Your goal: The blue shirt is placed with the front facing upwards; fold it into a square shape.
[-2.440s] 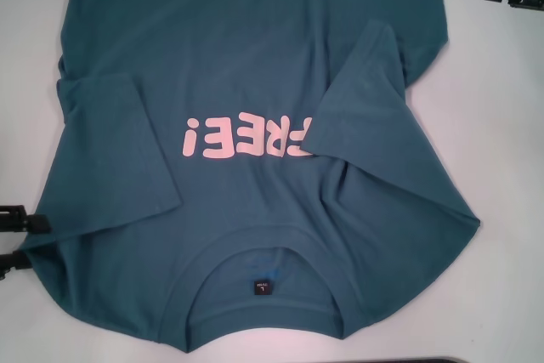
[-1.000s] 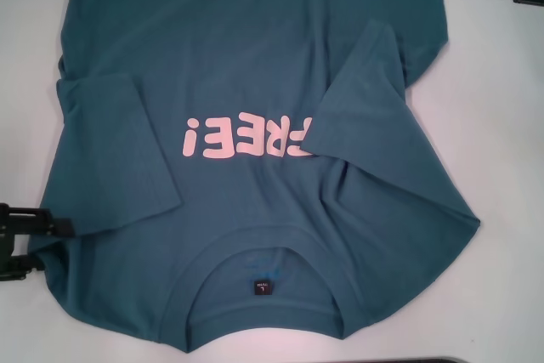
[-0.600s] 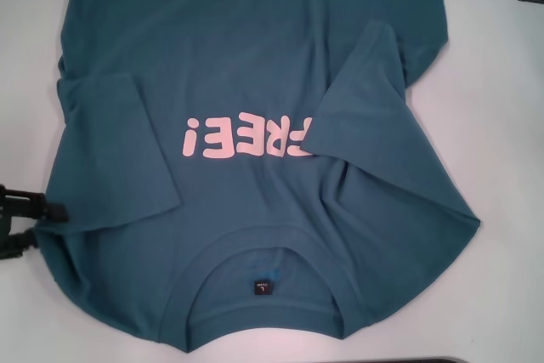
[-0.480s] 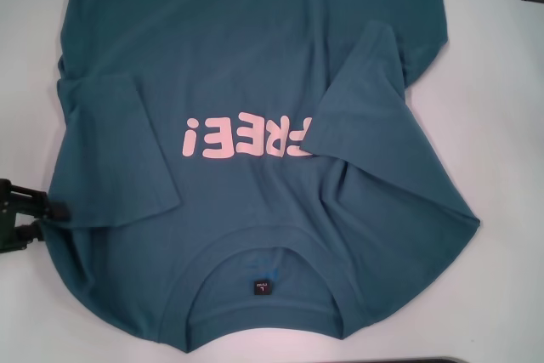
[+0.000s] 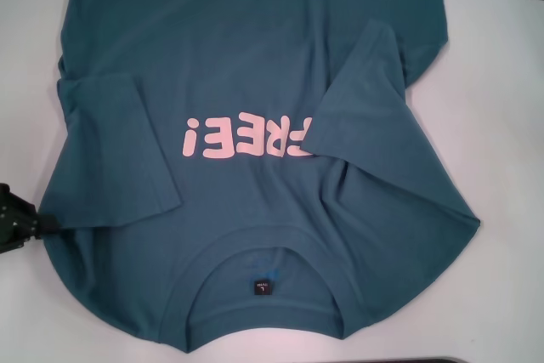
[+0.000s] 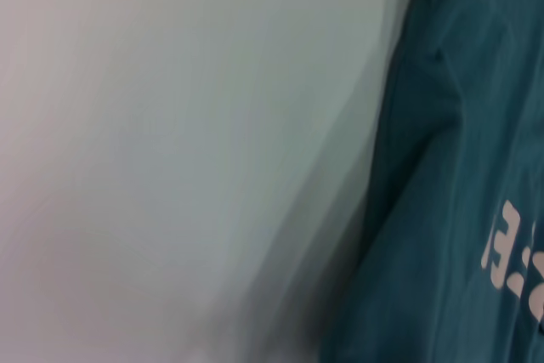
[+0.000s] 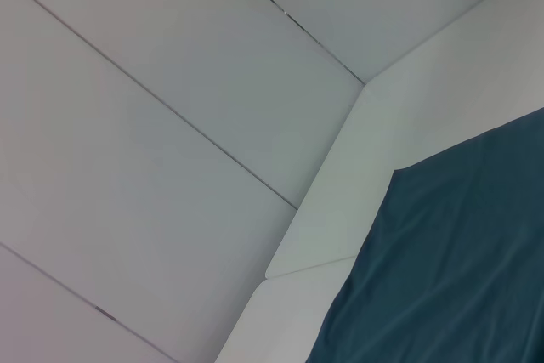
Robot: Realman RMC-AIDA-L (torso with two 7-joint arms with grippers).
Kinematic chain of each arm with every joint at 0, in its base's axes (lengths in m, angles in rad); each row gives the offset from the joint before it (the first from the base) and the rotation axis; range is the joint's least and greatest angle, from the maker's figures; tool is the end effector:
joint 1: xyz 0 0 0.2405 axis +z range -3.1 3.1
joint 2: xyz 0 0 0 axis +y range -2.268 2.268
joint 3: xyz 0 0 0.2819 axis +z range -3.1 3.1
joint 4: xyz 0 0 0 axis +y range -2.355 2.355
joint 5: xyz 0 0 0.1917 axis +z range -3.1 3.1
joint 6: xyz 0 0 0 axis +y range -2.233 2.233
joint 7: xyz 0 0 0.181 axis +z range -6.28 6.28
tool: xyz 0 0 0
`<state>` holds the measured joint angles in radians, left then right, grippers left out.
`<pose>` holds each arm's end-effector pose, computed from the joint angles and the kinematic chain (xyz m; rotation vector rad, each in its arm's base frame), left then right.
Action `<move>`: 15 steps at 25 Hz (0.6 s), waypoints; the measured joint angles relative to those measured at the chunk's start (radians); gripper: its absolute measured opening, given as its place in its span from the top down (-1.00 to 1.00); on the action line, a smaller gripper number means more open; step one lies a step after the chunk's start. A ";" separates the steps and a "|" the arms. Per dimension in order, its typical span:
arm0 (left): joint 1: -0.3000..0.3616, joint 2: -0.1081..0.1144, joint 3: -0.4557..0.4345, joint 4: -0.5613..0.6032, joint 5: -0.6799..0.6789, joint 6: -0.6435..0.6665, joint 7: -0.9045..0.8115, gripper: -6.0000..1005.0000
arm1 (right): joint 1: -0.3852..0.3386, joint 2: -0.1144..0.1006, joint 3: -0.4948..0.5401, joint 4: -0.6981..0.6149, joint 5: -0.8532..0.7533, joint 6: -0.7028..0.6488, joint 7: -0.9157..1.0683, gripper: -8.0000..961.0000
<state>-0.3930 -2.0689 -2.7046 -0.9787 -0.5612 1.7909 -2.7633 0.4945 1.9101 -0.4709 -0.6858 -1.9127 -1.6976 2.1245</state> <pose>-0.3584 0.2604 0.0051 -1.6914 -2.4510 -0.2578 0.2828 0.3548 0.0688 -2.2777 1.4987 1.0494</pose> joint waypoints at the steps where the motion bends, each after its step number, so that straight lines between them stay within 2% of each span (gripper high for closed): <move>1: 0.001 0.000 0.003 0.000 -0.001 0.006 0.006 0.90 | 0.000 0.000 0.000 0.000 0.000 0.000 0.000 -0.90; 5: -0.002 -0.004 -0.008 -0.004 -0.032 0.068 0.074 0.94 | 0.003 -0.005 -0.005 0.000 -0.004 -0.001 0.012 -0.90; 10: -0.006 -0.011 -0.011 -0.003 -0.072 0.121 0.140 0.99 | 0.000 -0.030 -0.020 0.000 -0.043 -0.016 0.063 -0.90; 13: -0.005 -0.009 -0.016 0.001 -0.079 0.115 0.145 0.99 | -0.010 -0.061 -0.020 0.000 -0.087 -0.061 0.094 -0.90; 15: -0.004 -0.006 -0.022 0.001 -0.079 0.103 0.140 0.99 | -0.023 -0.095 -0.020 0.000 -0.143 -0.119 0.131 -0.90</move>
<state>-0.3975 -2.0751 -2.7261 -0.9780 -0.6404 1.8937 -2.6232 0.4711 1.8150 -0.4911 -0.6856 -2.0555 -1.8167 2.2551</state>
